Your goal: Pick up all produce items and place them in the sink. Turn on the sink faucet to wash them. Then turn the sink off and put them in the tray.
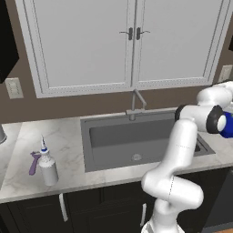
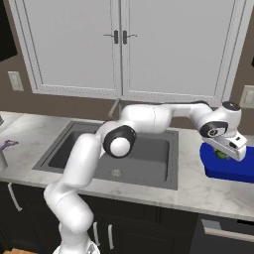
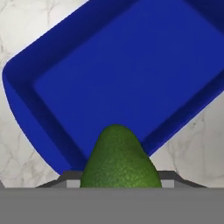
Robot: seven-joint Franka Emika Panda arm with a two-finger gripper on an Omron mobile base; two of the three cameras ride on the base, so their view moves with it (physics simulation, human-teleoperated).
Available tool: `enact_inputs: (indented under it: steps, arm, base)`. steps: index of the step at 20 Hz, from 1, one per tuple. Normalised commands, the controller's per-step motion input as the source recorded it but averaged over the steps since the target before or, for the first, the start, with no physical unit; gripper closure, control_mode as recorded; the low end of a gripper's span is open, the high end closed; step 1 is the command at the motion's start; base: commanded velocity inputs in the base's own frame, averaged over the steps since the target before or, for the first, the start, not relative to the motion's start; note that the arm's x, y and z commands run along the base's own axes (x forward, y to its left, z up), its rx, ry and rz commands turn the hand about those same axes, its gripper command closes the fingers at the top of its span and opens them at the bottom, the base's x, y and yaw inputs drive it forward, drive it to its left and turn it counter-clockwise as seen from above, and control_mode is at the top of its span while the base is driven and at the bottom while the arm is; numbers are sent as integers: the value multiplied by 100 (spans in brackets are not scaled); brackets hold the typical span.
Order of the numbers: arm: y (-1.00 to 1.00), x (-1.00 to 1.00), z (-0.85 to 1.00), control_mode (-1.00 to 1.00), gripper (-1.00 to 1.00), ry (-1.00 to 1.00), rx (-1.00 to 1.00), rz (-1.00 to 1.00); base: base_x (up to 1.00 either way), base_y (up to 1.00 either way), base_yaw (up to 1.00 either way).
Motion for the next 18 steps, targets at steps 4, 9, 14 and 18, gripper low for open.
enact_inputs:
  steps: [4, 9, 14, 18]
  arm:
    - [2, 11, -36, -100, 100, 1, -3, 0]
    - [0, 11, -32, -100, 100, 2, -1, 0]
    - [0, 16, -24, -100, 100, 3, 0, 0]
    - [0, 19, -18, -100, 100, 2, 0, 0]
  base:
    - [0, 0, 0]
    - [0, 0, 0]
    - [0, 0, 0]
    - [0, 0, 0]
